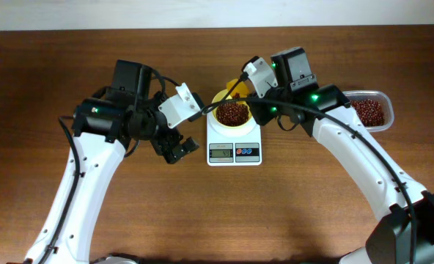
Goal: Scoop item into bowl and weigh 50g on scale
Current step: 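Hold the tilted yellow scoop over the bowl while beans finish pouring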
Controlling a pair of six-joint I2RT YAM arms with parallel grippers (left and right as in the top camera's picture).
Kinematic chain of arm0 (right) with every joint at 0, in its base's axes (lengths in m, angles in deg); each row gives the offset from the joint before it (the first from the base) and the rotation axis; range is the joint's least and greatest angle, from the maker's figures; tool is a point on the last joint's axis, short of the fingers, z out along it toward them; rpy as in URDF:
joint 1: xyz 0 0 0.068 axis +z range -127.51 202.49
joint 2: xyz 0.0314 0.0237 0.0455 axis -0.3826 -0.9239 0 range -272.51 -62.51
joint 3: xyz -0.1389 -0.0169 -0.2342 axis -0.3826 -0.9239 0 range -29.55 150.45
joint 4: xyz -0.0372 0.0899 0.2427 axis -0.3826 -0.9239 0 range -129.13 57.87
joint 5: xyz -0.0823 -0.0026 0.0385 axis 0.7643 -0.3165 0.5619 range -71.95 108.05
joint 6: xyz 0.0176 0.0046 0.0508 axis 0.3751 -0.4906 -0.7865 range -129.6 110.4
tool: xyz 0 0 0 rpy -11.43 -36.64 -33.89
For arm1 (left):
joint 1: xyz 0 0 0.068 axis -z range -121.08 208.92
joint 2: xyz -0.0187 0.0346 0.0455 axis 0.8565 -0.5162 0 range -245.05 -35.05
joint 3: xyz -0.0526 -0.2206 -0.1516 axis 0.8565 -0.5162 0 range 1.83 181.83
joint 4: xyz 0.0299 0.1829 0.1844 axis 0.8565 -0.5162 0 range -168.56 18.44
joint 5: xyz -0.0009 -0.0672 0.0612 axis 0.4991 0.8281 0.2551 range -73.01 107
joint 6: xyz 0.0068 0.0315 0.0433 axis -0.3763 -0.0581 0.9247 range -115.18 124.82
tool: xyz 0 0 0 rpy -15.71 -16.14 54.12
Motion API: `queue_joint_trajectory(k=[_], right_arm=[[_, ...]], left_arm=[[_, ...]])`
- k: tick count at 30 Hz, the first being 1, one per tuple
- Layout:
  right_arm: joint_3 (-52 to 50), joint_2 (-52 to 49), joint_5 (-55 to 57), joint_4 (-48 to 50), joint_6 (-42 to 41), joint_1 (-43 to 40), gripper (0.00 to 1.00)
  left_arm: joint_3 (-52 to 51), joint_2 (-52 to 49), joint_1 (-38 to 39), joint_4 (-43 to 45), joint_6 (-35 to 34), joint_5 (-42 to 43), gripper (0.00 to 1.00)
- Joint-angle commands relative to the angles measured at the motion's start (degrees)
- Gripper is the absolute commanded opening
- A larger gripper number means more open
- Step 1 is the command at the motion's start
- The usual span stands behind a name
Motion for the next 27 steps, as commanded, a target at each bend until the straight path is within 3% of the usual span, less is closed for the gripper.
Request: queue_joint_trajectory(k=[1,27], right_arm=[[0.2,-1.0,-3.1,0.5,-0.5,0.9,0.04],[2.7,-2.0,0.1,-5.0,-2.7,1.7,0.04]], left_arm=[[-0.1,0.0,0.0,0.0,0.7,1.0,0.99],[-0.1,0.0,0.0,0.0,0.7,1.0,0.99]])
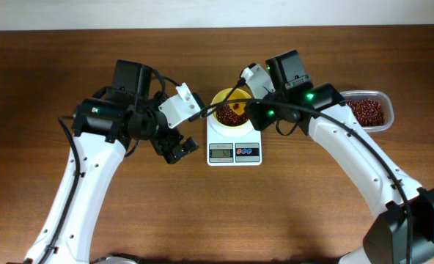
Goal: Scoop item into bowl and weigh 50g on scale
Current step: 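Hold the tilted yellow scoop over the bowl while beans finish pouring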
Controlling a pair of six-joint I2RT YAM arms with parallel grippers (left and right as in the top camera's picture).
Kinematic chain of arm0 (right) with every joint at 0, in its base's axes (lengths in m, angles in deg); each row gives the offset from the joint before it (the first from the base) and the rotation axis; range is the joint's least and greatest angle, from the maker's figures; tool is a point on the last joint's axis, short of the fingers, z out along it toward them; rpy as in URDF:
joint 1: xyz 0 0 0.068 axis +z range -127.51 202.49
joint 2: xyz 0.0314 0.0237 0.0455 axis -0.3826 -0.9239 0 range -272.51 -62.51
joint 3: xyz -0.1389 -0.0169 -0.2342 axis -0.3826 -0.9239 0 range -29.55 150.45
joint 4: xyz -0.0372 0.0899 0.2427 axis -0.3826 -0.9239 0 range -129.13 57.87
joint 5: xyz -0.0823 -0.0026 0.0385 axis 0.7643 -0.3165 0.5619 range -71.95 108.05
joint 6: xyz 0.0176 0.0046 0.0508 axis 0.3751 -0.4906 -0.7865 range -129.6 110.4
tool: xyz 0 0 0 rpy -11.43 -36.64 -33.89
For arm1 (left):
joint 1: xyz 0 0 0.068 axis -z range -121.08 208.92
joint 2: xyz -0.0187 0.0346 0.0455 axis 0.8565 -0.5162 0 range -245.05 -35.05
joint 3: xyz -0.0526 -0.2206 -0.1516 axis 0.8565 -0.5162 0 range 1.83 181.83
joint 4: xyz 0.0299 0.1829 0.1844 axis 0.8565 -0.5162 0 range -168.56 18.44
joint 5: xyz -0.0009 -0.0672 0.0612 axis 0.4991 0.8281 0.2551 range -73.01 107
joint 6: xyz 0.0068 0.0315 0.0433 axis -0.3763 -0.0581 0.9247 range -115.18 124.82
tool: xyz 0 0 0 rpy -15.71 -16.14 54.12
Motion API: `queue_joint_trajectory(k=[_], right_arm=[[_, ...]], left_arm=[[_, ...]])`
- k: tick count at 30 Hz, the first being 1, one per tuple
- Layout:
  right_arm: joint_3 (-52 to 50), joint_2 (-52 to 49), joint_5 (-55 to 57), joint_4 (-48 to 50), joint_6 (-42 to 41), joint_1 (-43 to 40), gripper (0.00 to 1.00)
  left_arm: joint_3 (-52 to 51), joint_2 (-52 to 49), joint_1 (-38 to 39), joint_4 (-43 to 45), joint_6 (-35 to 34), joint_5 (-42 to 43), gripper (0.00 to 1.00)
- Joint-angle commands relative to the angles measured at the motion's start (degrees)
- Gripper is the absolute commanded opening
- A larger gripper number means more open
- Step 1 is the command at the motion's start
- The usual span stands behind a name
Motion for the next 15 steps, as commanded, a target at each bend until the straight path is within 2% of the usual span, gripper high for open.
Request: queue_joint_trajectory(k=[1,15], right_arm=[[2.0,-0.5,0.2,0.9,-1.7,0.7,0.04],[2.0,-0.6,0.1,-0.9,-1.8,0.7,0.04]], left_arm=[[-0.1,0.0,0.0,0.0,0.7,1.0,0.99],[-0.1,0.0,0.0,0.0,0.7,1.0,0.99]])
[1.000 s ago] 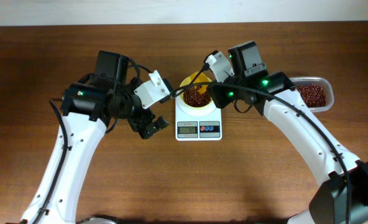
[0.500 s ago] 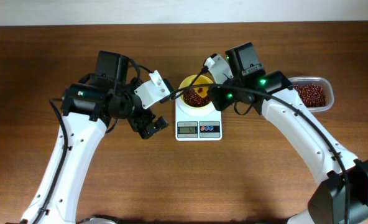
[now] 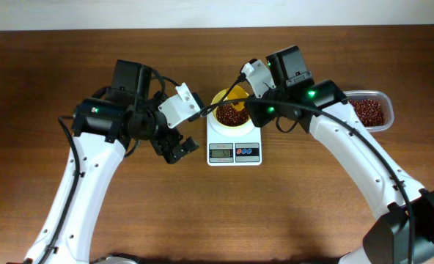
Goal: Scoop item into bowl and weigh 50g on scale
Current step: 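Hold the tilted yellow scoop over the bowl while beans finish pouring, then carry the empty scoop with the right gripper right past the bean tub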
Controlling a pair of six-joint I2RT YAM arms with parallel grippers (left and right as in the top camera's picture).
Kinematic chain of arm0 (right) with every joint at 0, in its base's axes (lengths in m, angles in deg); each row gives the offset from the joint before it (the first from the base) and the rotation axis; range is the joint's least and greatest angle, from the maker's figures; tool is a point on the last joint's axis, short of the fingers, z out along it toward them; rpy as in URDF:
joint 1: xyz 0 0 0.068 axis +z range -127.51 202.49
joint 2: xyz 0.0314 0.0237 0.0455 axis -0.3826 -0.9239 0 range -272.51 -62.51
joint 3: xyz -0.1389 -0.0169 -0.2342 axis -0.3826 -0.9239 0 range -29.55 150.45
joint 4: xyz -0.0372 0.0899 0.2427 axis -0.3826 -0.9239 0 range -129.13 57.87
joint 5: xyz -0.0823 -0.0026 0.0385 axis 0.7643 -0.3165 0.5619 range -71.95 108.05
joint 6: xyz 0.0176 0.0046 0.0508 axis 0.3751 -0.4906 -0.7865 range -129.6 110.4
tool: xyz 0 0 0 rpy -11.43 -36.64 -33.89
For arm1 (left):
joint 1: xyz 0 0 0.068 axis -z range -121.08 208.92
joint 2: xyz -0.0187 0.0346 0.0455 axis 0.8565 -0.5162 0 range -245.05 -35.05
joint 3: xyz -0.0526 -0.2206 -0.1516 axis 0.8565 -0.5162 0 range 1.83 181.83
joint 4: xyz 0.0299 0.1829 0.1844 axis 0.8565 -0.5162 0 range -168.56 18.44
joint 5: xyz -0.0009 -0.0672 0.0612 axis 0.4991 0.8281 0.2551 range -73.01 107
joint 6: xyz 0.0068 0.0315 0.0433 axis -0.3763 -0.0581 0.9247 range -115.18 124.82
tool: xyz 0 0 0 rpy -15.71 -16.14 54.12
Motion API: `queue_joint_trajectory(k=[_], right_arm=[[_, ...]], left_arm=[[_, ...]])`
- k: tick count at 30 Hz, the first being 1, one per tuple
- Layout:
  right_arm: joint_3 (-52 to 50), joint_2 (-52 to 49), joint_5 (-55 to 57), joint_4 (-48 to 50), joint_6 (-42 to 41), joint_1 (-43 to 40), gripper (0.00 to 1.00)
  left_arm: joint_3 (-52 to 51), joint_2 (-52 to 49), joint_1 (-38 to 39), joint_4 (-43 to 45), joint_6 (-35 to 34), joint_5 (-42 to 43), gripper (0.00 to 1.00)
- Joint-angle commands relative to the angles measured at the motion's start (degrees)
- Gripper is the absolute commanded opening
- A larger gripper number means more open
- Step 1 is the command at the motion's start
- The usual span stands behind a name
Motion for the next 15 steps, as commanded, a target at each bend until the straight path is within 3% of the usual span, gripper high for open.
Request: queue_joint_trajectory(k=[1,9,15], right_arm=[[-0.2,-0.5,-1.5,0.0,-0.7,0.6,0.04],[-0.2,-0.5,-7.4,0.5,-3.3,-0.2,0.04],[-0.2,-0.5,-13.1,2.9,-3.7,-6.3,0.04]], left_arm=[[-0.1,0.0,0.0,0.0,0.7,1.0,0.99],[-0.1,0.0,0.0,0.0,0.7,1.0,0.99],[-0.1,0.0,0.0,0.0,0.7,1.0,0.99]])
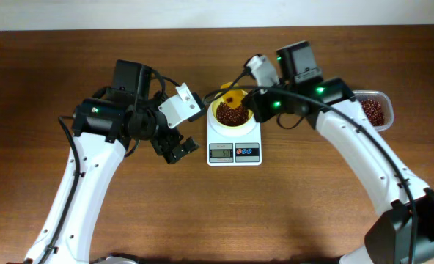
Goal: Scoop item into bowl and weigh 50g on scale
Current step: 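Carry the empty scoop with the right gripper right past the bean tub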
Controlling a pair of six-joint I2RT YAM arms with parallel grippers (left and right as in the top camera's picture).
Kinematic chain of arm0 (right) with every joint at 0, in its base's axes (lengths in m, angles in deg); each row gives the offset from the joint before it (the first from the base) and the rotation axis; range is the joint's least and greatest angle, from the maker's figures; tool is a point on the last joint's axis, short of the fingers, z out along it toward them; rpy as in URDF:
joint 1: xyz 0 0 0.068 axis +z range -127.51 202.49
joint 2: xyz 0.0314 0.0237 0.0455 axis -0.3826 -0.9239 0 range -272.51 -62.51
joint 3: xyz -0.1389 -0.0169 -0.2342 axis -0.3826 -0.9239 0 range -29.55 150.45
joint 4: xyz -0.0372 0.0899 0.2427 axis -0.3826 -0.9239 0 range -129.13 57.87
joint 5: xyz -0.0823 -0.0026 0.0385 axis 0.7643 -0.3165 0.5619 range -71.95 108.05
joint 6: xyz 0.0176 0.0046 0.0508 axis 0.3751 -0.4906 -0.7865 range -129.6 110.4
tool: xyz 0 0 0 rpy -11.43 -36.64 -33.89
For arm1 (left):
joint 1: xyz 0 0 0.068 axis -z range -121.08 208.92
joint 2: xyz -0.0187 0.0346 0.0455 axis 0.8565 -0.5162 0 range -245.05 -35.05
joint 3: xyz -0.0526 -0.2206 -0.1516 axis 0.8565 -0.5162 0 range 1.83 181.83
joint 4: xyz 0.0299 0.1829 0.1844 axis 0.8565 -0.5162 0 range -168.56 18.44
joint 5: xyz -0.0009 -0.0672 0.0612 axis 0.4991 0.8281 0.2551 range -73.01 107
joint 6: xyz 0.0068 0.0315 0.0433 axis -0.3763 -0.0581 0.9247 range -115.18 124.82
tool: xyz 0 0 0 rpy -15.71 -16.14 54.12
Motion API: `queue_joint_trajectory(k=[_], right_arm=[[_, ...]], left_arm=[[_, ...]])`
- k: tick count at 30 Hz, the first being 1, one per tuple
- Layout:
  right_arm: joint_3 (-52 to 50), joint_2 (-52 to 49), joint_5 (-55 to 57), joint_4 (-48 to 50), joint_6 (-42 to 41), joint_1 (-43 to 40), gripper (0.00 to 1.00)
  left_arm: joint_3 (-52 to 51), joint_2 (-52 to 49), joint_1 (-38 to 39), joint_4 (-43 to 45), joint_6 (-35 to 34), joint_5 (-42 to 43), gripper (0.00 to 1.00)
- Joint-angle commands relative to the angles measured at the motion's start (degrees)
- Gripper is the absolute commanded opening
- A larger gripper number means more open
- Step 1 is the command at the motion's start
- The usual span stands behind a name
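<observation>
A yellow bowl [215, 117] holding red beans [232, 114] sits on the white scale [234, 141]; its display [221, 152] is too small to read. My right gripper [252, 103] hangs over the bowl's right rim, mostly hidden under its own wrist. It is shut on a yellow scoop [236, 97] whose head shows over the far side of the bowl. My left gripper [180, 150] is to the left of the scale, open and holding nothing.
A clear tub [372, 111] of red beans stands at the right, partly under the right arm. A black cable runs from the right wrist across the bowl's far rim. Brown table surface lies all around the scale.
The right wrist has shifted a little right and toward the far edge. The scoop head now shows orange-yellow over the bowl's far side. The left arm has not moved.
The right gripper first held the scoop at the bowl's far rim. A second ago it was further left, over the bowl. Half a second ago it stayed about there, and it now sits back to the right. The left arm stayed still throughout.
</observation>
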Motion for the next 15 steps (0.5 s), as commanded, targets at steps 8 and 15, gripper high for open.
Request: queue_joint_trajectory(k=[8,15], right_arm=[[-0.2,0.6,-2.9,-1.8,-0.4,-20.2,0.04],[-0.2,0.7,10.7,-9.3,3.5,-32.5,0.04]], left_arm=[[-0.1,0.0,0.0,0.0,0.7,1.0,0.99],[-0.1,0.0,0.0,0.0,0.7,1.0,0.99]])
